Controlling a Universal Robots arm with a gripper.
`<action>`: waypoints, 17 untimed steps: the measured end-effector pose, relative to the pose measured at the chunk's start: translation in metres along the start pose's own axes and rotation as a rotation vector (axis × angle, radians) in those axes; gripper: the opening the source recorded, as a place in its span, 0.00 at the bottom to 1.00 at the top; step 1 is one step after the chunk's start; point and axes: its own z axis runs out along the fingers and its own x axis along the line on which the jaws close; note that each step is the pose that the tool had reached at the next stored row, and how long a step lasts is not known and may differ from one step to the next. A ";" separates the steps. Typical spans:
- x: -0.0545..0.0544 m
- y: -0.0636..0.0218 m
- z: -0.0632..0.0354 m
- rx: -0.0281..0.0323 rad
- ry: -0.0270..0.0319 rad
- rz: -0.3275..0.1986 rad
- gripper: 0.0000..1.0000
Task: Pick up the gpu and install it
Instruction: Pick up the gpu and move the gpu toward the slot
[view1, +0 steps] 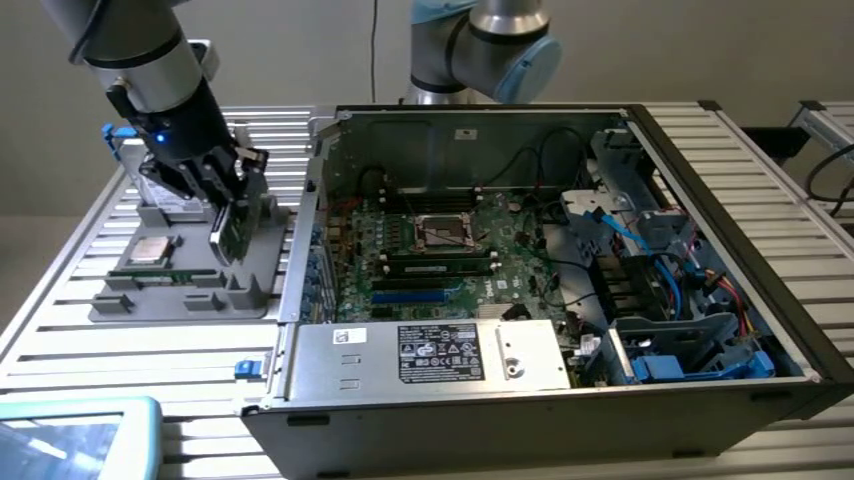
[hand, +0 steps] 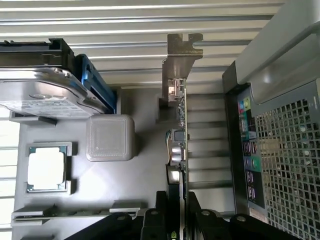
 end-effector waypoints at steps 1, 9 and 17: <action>0.000 0.0006 -0.0044 -0.0001 -0.0002 0.000 0.27; -0.001 0.0058 -0.0406 0.0000 -0.0001 0.000 0.27; -0.006 0.0110 -0.0762 -0.0001 0.0000 0.000 0.27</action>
